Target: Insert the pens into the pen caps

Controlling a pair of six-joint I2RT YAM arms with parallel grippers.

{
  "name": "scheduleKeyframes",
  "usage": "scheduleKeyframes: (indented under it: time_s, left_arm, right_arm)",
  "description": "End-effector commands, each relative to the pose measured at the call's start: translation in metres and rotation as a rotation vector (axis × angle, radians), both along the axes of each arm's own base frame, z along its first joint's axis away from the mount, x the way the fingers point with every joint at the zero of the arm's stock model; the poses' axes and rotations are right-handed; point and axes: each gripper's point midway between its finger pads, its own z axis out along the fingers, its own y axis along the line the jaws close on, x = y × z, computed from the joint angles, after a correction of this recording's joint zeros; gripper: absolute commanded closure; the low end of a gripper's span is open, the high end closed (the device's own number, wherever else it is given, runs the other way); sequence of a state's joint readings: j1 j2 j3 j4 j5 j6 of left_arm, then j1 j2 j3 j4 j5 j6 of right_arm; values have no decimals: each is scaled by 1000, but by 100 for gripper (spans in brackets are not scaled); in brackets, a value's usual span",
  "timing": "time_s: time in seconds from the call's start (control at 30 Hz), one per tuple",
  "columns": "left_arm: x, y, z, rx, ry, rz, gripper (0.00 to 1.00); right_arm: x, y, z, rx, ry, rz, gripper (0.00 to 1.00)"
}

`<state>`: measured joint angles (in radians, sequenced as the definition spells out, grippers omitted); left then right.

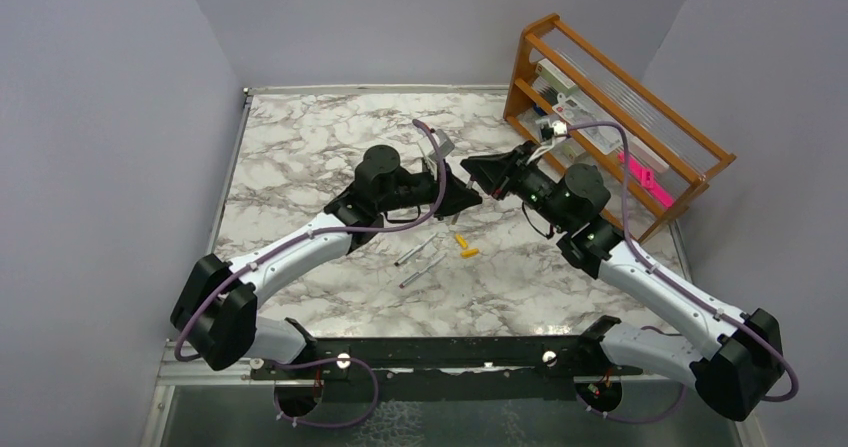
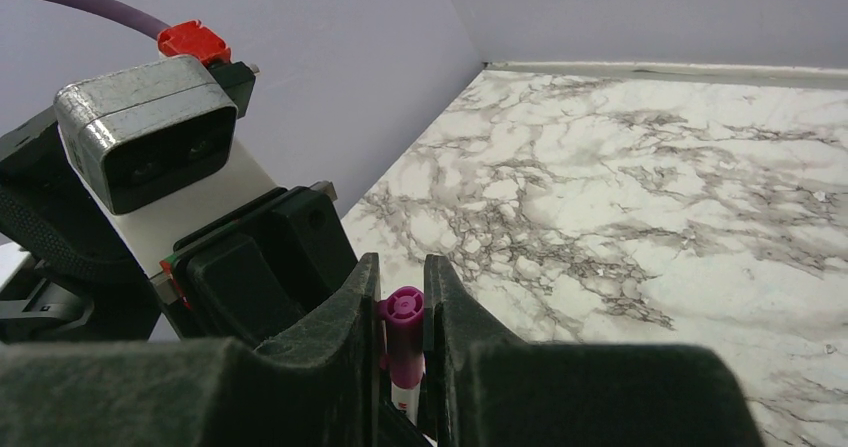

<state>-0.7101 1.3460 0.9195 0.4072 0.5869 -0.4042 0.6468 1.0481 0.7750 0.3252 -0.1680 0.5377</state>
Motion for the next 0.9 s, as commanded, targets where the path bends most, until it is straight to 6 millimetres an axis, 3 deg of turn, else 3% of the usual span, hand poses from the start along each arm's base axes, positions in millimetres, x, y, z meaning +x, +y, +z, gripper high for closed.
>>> scheduleKeyframes:
  time_s: [0.0,0.3,0.63,0.87]
  left_arm:
    - [25,2,104,-204,-231,102,100]
    - [35,1,136,-260,-268,144,100]
    - [38,3,173,-309,-345,158,100]
    - [35,-1,175,-321,-333,131,100]
  right_arm:
    - [-35,14,-91,-166,232,151,98]
    - [-42,15,-105,-159,273,168,98]
    - [-53,10,-135,-192,332,162,98]
    - [-54,8,-138,-188,338,151,98]
